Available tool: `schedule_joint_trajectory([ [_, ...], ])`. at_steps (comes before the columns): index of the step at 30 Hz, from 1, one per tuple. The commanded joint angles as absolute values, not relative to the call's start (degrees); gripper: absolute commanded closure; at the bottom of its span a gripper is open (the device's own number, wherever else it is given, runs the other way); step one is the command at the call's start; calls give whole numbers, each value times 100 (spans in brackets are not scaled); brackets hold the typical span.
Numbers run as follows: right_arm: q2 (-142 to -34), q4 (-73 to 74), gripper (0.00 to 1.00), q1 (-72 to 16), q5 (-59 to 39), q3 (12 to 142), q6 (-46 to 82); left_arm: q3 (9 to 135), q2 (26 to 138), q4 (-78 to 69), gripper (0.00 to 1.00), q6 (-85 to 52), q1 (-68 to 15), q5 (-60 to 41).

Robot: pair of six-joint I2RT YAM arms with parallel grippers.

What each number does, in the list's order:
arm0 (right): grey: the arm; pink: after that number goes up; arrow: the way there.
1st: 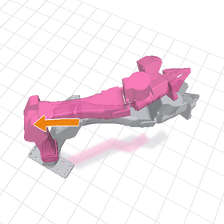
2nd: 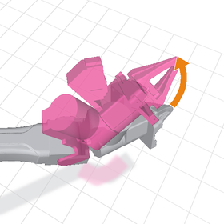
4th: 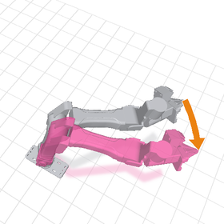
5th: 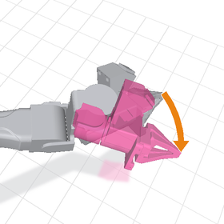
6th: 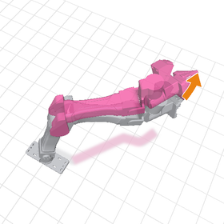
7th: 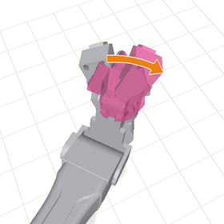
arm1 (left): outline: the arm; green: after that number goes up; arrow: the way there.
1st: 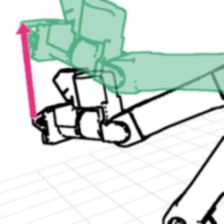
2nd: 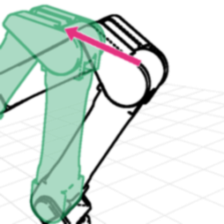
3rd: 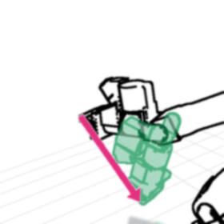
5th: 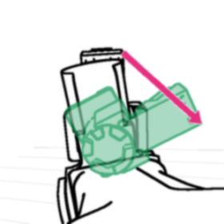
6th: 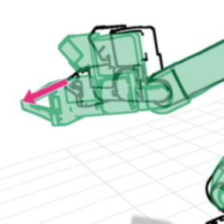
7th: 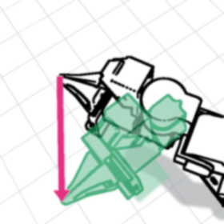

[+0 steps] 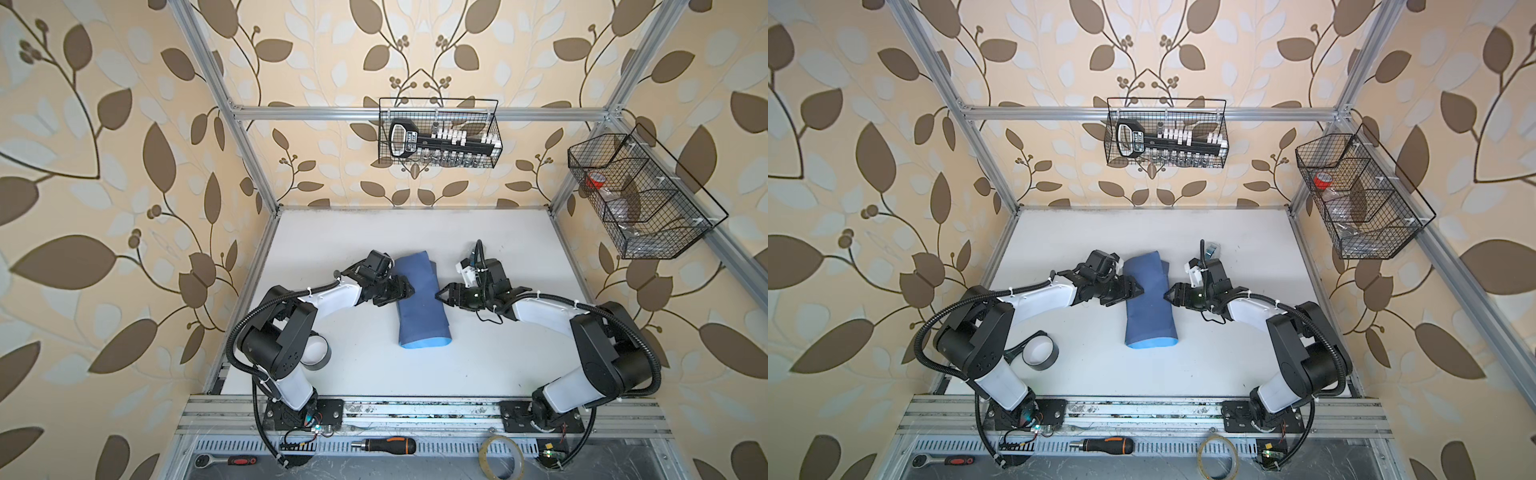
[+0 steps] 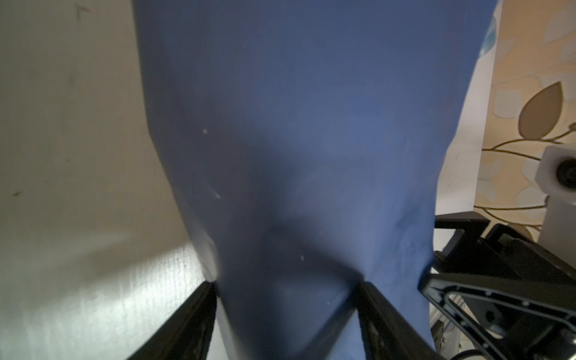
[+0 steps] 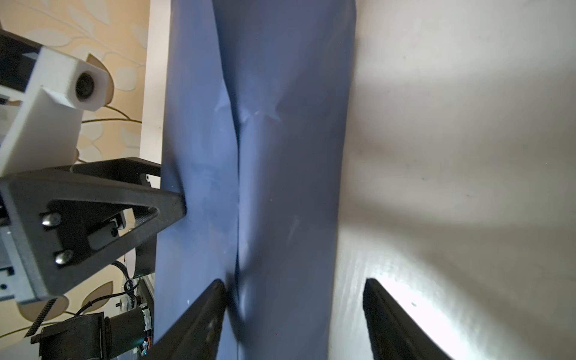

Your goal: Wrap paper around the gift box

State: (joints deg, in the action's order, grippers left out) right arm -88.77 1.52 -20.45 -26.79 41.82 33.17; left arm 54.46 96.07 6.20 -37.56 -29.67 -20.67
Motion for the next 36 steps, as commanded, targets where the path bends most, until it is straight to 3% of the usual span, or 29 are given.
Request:
schedule_joint_trajectory([
  [1, -8721, -407, 26, -1994, -2507, 4494, 3156, 5339, 9911, 1243, 28, -3448, -3020, -1951],
  [8, -9338, -397, 25, -2135, -2546, 5000, 3146, 5361, 9931, 1273, 28, -3428, -3019, -1931],
  [14, -9637, -358, 31, -2398, -2566, 5150, 3105, 5390, 9923, 1374, 28, -3343, -3018, -1847],
  [23, -9535, -199, 43, -2685, -2455, 4805, 3297, 5532, 9892, 1484, 27, -3276, -2972, -1968],
  [36, -9440, 492, 47, -3133, -2181, 4365, 4068, 5554, 9686, 1693, 25, -2973, -2619, -2474],
])
